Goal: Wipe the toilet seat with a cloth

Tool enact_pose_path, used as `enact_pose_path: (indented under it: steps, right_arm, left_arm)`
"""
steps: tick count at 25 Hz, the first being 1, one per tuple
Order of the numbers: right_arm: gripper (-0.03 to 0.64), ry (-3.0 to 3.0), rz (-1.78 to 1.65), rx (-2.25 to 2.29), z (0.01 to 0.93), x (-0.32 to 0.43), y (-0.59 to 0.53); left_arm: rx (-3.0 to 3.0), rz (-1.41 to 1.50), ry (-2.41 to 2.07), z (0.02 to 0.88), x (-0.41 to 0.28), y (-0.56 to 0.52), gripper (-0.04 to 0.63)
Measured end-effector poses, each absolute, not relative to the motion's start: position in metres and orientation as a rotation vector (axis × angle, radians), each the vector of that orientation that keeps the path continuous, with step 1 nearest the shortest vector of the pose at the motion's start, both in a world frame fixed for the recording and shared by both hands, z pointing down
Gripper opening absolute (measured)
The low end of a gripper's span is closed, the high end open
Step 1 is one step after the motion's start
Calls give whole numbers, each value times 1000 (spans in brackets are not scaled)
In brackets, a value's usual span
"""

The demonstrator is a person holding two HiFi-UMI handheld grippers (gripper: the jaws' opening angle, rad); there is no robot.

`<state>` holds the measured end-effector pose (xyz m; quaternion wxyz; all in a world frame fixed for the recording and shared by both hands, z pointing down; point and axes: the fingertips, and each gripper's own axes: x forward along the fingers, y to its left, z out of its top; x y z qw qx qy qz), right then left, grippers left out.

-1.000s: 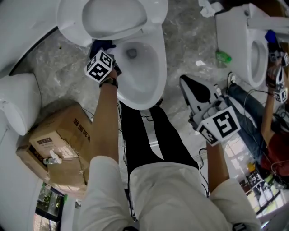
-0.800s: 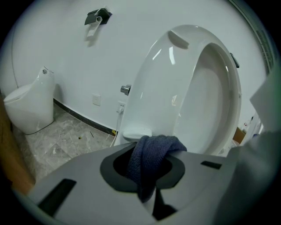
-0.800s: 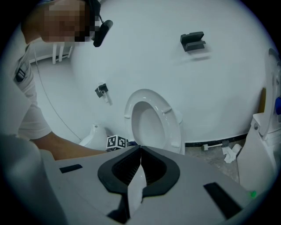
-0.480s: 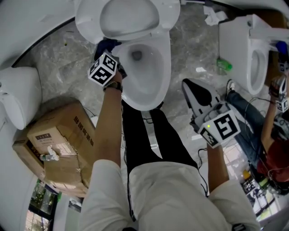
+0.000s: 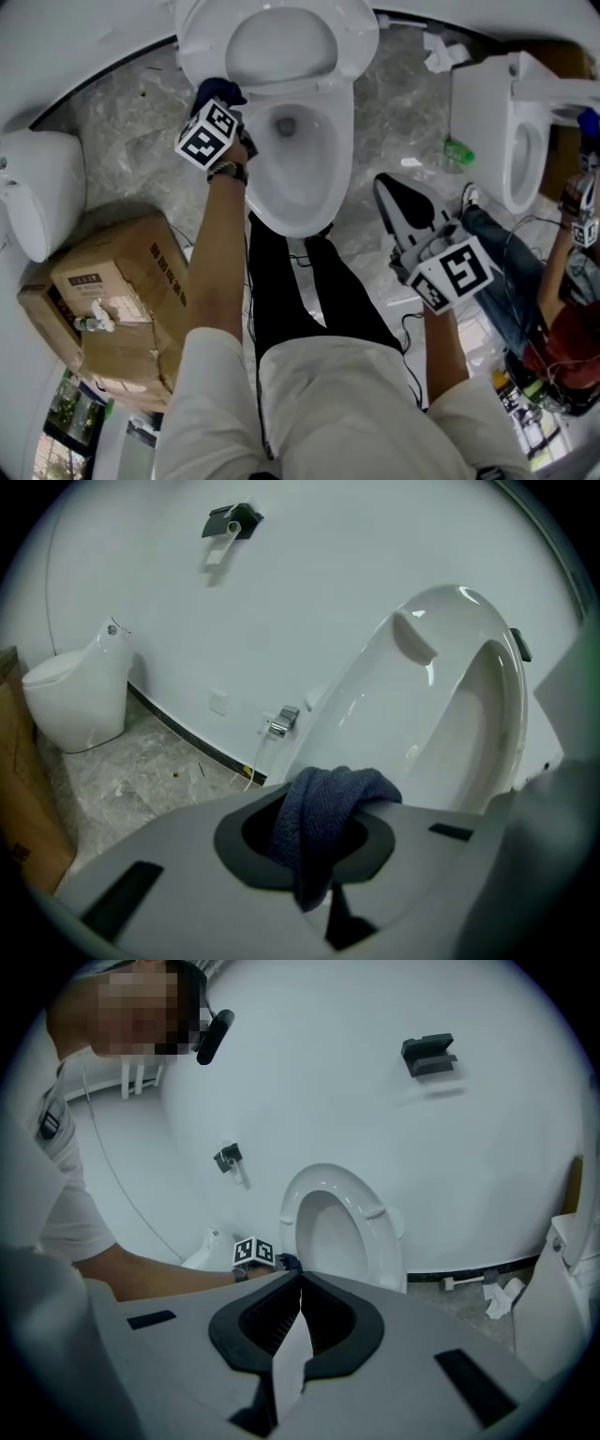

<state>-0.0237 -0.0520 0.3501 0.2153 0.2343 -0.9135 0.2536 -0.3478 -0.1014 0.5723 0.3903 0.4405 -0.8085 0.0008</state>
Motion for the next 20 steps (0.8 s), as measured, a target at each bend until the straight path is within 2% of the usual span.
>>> enact_pose_path:
  steps: [6, 20]
  right_arm:
    - [28, -2550, 702, 660, 328, -31, -61]
    - [28, -2591, 723, 695, 301, -44, -72]
  left_arm:
    - [1090, -33, -2038, 560, -352, -102, 32]
    - [1215, -183, -2080, 467, -355, -129, 32]
